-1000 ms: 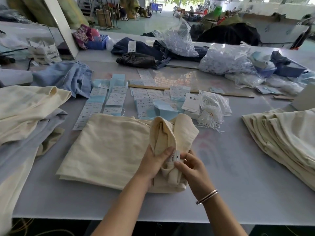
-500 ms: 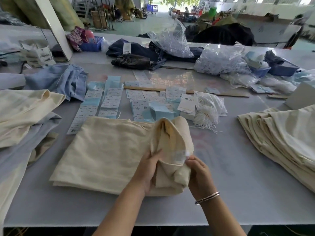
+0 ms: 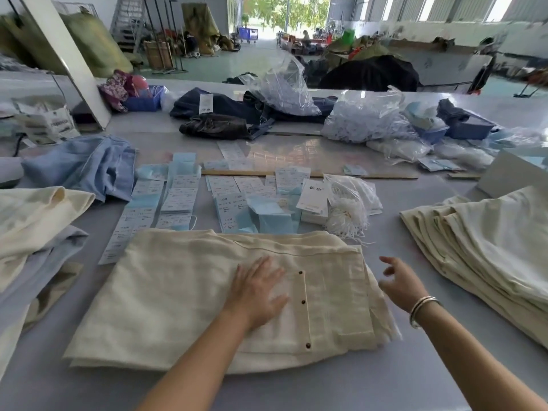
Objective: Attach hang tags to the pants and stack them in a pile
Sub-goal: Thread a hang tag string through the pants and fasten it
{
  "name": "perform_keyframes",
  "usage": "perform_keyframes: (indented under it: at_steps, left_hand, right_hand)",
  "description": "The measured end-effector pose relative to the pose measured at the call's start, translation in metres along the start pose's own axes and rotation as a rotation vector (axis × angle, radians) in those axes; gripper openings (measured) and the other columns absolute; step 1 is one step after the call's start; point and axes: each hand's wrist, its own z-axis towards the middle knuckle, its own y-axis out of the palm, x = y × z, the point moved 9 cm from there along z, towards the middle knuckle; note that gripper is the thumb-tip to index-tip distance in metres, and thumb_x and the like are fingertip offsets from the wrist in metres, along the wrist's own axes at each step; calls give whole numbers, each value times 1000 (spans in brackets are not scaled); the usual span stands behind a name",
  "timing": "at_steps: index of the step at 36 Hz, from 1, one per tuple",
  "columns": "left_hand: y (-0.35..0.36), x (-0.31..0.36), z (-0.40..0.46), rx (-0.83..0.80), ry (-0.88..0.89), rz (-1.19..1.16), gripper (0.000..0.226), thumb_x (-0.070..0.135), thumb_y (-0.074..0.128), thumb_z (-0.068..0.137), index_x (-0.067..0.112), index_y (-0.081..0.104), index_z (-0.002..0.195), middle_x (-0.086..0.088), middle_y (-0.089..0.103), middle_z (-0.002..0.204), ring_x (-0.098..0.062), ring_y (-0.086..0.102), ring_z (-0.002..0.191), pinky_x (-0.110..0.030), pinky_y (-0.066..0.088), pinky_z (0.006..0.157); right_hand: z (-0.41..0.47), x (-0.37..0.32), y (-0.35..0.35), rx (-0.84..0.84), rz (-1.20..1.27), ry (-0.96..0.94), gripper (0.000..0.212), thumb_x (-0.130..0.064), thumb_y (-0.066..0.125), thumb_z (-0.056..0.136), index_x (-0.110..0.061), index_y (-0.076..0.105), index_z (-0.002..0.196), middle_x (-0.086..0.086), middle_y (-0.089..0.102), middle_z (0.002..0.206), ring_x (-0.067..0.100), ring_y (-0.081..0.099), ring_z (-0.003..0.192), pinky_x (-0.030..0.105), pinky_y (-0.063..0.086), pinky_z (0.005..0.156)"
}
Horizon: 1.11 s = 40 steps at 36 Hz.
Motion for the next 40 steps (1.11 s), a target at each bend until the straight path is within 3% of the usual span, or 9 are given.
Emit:
perform_keyframes:
  at_steps: [3, 7, 10, 15, 17, 19, 21, 37, 40]
  left_hand:
    - [10, -4, -3, 23, -32, -2, 66, 63, 30, 92, 41, 12, 151, 9, -5, 162, -7, -11, 147, -47, -8, 117]
    - [15, -5, -6, 56, -75, -22, 69, 65, 24, 88, 42, 7, 151, 14, -12, 160, -3, -16, 145, -44, -14, 115]
    - [15, -6, -8, 91, -62, -31, 67, 64, 23, 87, 45, 9, 150, 17, -15, 158, -2, -14, 145, -41, -15, 114]
    - [2, -3, -9, 143, -46, -99, 59, 56, 35, 86, 46, 29, 144, 17, 6, 160, -1, 0, 146, -38, -8, 115]
    - [-6, -2, -11, 174, -35, -87, 55, 52, 45, 82, 44, 43, 137, 14, 26, 156, -4, 21, 144, -43, 11, 116]
    - [-12, 0, -13, 212, -16, -84, 52, 53, 57, 71, 43, 60, 122, 11, 52, 141, -6, 48, 130, -45, 39, 103]
    - [-14, 3, -13, 229, -1, -75, 52, 56, 61, 64, 43, 64, 114, 12, 60, 131, -5, 56, 121, -44, 48, 94]
    - [-21, 3, -15, 242, -6, -35, 48, 57, 57, 64, 44, 66, 110, 15, 61, 128, -4, 56, 120, -34, 39, 104]
    - [-23, 4, -16, 259, -15, -9, 47, 56, 55, 65, 44, 67, 109, 15, 62, 127, -4, 56, 120, -39, 47, 98]
  right_hand:
    - [19, -44, -3, 111, -45, -171, 38, 0, 63, 84, 0, 61, 121, 22, 54, 119, 35, 58, 102, 33, 41, 93]
    - [49, -107, 22, 107, -199, -388, 20, -9, 62, 88, -8, 73, 104, 15, 67, 112, 34, 61, 100, 27, 38, 82]
    - [79, -141, 41, 101, -298, -483, 20, -17, 58, 92, -9, 74, 100, 12, 69, 108, 32, 62, 100, 32, 45, 83]
    - [133, -162, 69, 35, -464, -396, 30, -24, 50, 96, -15, 66, 120, 10, 62, 126, 31, 58, 113, 33, 44, 92]
    - [149, -164, 80, 12, -534, -363, 34, -26, 47, 97, -13, 61, 125, 11, 59, 130, 30, 56, 116, 32, 44, 92]
    - [160, -163, 88, 5, -589, -353, 34, -25, 45, 97, -9, 58, 125, 13, 58, 129, 30, 55, 115, 33, 44, 90]
    - [166, -162, 95, -13, -637, -352, 32, -23, 44, 96, -8, 58, 121, 15, 58, 125, 32, 56, 113, 35, 45, 89]
    - [174, -170, 85, 13, -752, -367, 31, -15, 40, 98, -11, 66, 115, 14, 64, 120, 31, 61, 108, 34, 48, 85]
    - [175, -171, 83, 38, -743, -340, 30, -14, 42, 95, -11, 67, 112, 13, 65, 117, 31, 62, 106, 31, 47, 80]
